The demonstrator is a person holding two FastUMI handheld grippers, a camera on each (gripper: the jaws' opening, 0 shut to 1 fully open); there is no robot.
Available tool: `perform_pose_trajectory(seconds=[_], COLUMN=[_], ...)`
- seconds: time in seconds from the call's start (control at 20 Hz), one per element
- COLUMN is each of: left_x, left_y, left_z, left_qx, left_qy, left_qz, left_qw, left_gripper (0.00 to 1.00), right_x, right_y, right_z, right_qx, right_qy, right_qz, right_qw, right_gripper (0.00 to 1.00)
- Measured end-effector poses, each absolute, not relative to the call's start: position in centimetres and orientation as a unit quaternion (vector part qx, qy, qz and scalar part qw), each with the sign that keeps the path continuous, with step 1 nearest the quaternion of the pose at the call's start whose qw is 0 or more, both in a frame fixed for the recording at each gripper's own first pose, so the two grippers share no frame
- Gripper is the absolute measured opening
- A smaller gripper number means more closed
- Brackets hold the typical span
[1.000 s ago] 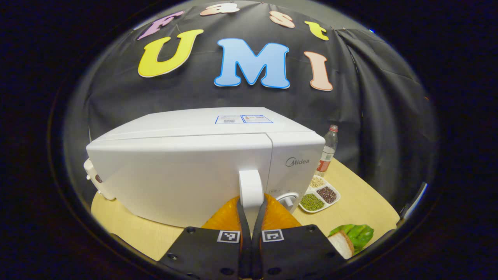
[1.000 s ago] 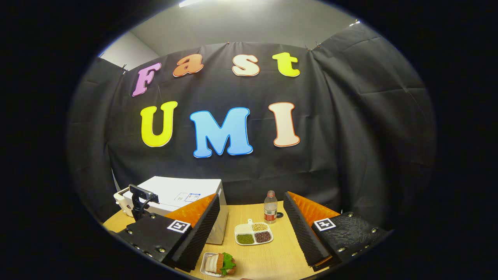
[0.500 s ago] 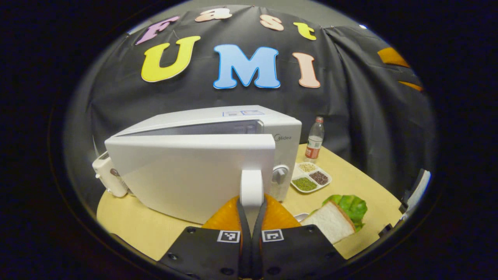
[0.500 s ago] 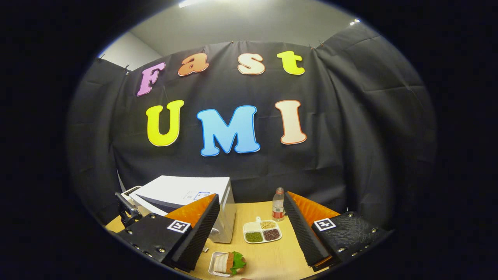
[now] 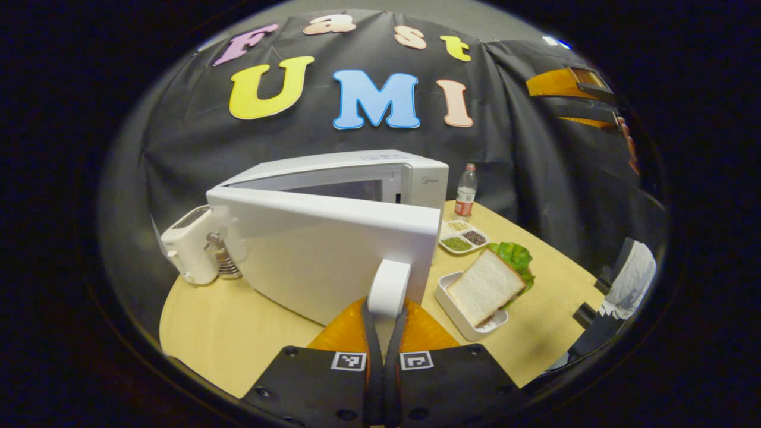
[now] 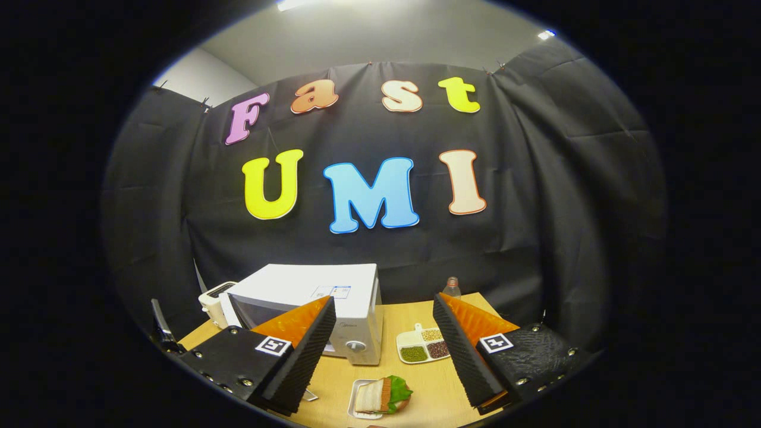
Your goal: Open the microwave oven with the left hand, put the food in, and close the microwave oven.
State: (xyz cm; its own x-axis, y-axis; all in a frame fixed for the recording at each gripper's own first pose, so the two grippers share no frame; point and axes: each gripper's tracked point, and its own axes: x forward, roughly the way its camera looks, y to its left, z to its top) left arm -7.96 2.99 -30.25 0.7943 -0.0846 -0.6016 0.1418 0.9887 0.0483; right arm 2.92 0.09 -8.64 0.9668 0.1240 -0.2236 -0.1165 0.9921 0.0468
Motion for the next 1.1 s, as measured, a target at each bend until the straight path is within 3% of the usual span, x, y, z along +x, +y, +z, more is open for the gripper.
perform_pose_trajectory(seconds=[0.65,0.75,1.1], left_x=[-19.3,-20.1,-21.2], left_y=[18.6,21.2,25.9], left_z=[-28.2,-27.9,-27.6], left_qx=[0.057,0.055,0.046], left_qy=[0.362,0.362,0.359], left_qz=[-0.041,-0.029,-0.007], left_qw=[0.93,0.93,0.932], left_gripper=[0.12,0.12,0.12], right_x=[2.6,3.3,2.1], right_y=[5.9,4.3,0.3], right_z=[-15.7,-18.3,-27.8], right_qx=[-0.021,-0.056,-0.047], right_qy=[0.179,0.199,0.365], right_qz=[0.07,0.047,0.043], right_qw=[0.981,0.977,0.929], right_gripper=[0.99,0.99,0.96])
